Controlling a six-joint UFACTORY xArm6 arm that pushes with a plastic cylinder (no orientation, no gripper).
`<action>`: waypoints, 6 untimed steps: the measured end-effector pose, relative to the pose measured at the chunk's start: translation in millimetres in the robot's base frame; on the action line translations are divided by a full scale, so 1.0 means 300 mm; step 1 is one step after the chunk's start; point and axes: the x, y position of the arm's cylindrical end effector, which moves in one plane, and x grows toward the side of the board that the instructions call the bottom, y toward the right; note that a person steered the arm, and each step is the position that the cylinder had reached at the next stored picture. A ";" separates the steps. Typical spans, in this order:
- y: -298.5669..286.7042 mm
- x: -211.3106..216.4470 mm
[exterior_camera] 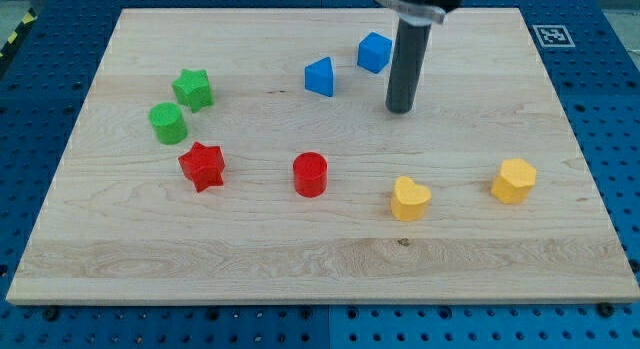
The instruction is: Point your arm to center
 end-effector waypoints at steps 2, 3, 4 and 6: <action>-0.181 0.066; -0.196 0.069; -0.206 0.069; -0.343 0.069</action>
